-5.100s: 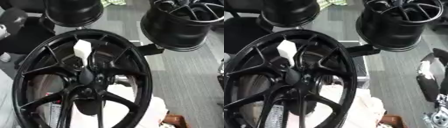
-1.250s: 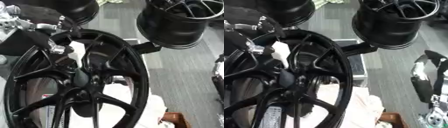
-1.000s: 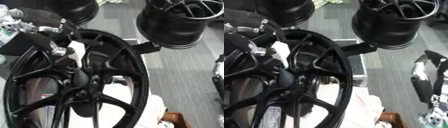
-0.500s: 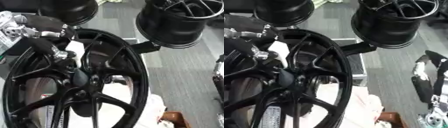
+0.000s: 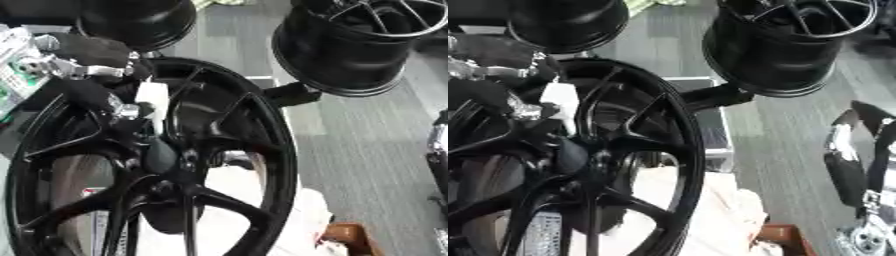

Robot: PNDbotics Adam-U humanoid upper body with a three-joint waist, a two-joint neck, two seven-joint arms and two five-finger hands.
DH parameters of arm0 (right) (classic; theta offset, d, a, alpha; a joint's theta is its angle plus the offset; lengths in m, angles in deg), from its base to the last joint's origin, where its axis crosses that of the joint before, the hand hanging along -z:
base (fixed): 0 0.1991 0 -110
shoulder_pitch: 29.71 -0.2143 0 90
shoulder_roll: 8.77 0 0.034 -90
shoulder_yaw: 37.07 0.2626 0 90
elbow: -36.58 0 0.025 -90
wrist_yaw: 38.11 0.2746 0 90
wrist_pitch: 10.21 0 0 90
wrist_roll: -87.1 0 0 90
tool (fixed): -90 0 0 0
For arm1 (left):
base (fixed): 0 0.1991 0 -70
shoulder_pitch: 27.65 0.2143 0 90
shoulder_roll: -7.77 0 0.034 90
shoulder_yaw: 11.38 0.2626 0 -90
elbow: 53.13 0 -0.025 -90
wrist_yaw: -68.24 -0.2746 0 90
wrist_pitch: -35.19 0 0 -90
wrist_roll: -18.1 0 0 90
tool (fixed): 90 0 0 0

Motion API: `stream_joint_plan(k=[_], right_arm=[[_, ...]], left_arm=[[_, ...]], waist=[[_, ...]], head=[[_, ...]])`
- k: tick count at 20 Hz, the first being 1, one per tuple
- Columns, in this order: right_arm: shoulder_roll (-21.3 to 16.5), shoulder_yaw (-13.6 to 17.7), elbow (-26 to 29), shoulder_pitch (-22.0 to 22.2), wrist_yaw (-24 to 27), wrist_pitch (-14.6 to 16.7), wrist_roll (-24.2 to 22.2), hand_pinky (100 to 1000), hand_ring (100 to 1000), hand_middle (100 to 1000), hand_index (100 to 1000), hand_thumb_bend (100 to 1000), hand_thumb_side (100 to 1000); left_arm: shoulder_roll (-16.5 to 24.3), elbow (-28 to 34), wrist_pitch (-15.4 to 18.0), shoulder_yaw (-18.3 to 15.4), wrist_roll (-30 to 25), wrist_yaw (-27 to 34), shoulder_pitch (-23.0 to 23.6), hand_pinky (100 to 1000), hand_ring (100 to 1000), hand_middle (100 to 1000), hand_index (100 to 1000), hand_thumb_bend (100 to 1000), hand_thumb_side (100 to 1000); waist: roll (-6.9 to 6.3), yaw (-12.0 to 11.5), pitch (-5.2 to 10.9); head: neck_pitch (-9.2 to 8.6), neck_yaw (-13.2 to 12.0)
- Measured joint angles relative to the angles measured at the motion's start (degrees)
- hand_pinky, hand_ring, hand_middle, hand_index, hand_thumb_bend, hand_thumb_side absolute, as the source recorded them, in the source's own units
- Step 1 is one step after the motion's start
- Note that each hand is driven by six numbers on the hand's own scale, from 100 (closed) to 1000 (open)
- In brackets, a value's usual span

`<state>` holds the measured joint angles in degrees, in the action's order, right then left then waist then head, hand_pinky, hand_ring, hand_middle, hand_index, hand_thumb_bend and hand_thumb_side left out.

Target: Pull the pin out of the wheel hub.

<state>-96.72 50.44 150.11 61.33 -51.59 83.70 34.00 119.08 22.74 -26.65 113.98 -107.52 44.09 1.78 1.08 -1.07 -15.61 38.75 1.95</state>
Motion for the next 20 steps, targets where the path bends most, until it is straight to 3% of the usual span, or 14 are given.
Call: stream_joint_plan(k=[1,2,5,6,13,14,15,20], right_arm=[[0.0,0.0,0.0,0.0,0.0,0.0,0.0,872,781,589,719,100,540],[0.0,0.0,0.0,0.0,0.0,0.0,0.0,872,781,589,719,100,541],[0.0,0.0,0.0,0.0,0.1,-0.1,0.1,872,781,588,719,100,543],[0.0,0.0,0.0,0.0,0.1,-0.1,0.1,872,781,588,719,100,544],[0.1,0.0,0.0,0.0,0.4,-0.2,0.3,872,781,588,719,100,552],[0.2,0.0,0.0,0.0,0.5,-0.2,0.3,872,781,588,719,100,553],[0.2,0.0,0.0,0.0,0.5,-0.2,0.3,872,781,588,719,100,553],[0.5,0.1,0.0,0.0,0.6,-0.2,0.3,873,782,588,720,100,552]], left_arm=[[-0.1,0.0,-0.2,-0.1,-0.2,0.5,0.0,748,685,577,728,100,686],[-0.1,0.0,-0.5,-0.1,-0.5,0.9,0.0,707,628,521,663,100,489],[-0.6,0.2,-1.7,-0.4,-1.7,2.7,0.0,666,572,473,599,100,313],[-0.6,0.4,-2.1,-0.4,-2.1,3.2,0.0,635,536,427,541,100,266],[-0.7,2.6,-4.3,-2.7,-4.3,9.4,-0.6,517,441,280,354,100,254],[-0.7,3.2,-4.5,-3.1,-4.5,10.5,-0.8,502,425,258,330,100,305],[-0.7,3.7,-4.6,-3.5,-4.6,11.6,-1.0,499,419,250,322,100,252],[-0.4,6.8,-5.1,-5.7,-5.1,17.3,-2.5,494,405,227,305,100,244]], waist=[[0.04,0.0,0.0],[0.05,0.0,0.0],[0.07,0.0,0.0],[0.07,0.0,0.0],[0.11,0.0,-0.01],[0.11,0.0,-0.01],[0.11,0.0,-0.01],[0.13,0.0,-0.01]], head=[[0.0,0.0],[0.0,0.0],[0.0,0.0],[0.0,0.0],[0.0,0.0],[0.0,0.0],[0.0,0.0],[0.01,0.0]])
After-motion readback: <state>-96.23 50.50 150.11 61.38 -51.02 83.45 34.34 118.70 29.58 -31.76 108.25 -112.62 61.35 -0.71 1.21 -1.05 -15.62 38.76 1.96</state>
